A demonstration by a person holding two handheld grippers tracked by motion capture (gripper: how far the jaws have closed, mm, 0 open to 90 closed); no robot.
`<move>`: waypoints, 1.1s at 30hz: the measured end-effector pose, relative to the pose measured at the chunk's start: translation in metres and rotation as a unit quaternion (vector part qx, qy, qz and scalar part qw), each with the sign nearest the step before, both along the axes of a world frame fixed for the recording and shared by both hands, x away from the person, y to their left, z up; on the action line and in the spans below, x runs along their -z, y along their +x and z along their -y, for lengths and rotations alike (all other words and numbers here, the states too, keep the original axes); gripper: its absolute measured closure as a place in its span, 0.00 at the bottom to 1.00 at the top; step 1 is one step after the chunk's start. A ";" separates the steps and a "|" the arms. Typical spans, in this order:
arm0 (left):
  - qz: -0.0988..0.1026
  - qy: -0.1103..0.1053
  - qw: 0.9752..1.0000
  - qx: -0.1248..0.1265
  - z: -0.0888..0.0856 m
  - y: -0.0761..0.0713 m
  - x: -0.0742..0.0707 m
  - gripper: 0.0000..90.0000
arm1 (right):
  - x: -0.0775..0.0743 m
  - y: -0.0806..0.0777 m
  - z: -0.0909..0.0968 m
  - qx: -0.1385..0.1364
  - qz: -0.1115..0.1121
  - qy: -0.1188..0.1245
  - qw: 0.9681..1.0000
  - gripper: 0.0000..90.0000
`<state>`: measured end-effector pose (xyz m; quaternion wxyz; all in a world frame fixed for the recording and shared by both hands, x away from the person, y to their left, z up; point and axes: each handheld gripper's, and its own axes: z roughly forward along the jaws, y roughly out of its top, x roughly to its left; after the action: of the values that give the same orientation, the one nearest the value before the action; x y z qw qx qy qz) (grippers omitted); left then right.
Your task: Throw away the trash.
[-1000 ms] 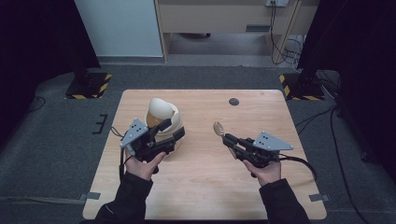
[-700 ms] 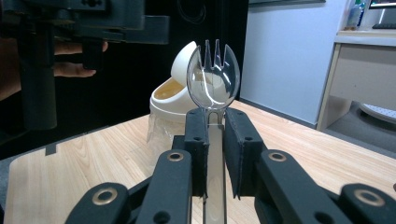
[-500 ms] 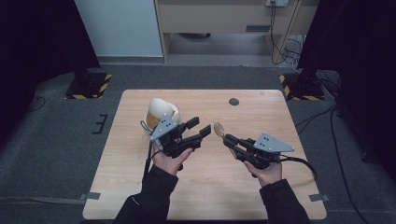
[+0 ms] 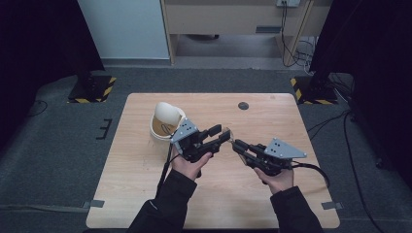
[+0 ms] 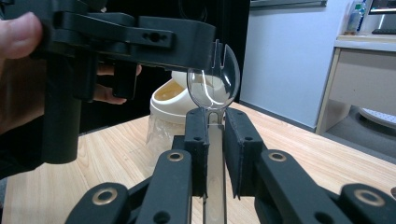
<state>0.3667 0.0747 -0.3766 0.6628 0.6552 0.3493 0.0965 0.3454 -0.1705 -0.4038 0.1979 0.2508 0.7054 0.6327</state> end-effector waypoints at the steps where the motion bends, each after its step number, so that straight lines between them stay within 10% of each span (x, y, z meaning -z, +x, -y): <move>1: -0.002 0.000 1.000 0.003 0.001 0.000 0.001 0.66 | 0.000 0.000 0.000 0.000 0.000 0.000 1.000 0.89; 12: -0.013 -0.002 1.000 0.016 0.003 0.003 0.003 0.92 | 0.002 0.000 -0.002 -0.002 0.001 -0.003 1.000 0.89; 20: -0.008 -0.002 1.000 0.020 0.000 0.002 -0.001 0.93 | 0.001 0.000 -0.002 -0.005 -0.001 0.005 1.000 0.88; 33: 0.044 0.014 0.999 -0.018 -0.061 -0.011 -0.023 0.93 | -0.008 0.004 0.027 0.044 0.002 0.027 0.999 0.69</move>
<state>0.3557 0.1361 -0.3537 0.6665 0.6530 0.3302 0.1424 0.3497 -0.1980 -0.3958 0.2203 0.2853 0.6763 0.6424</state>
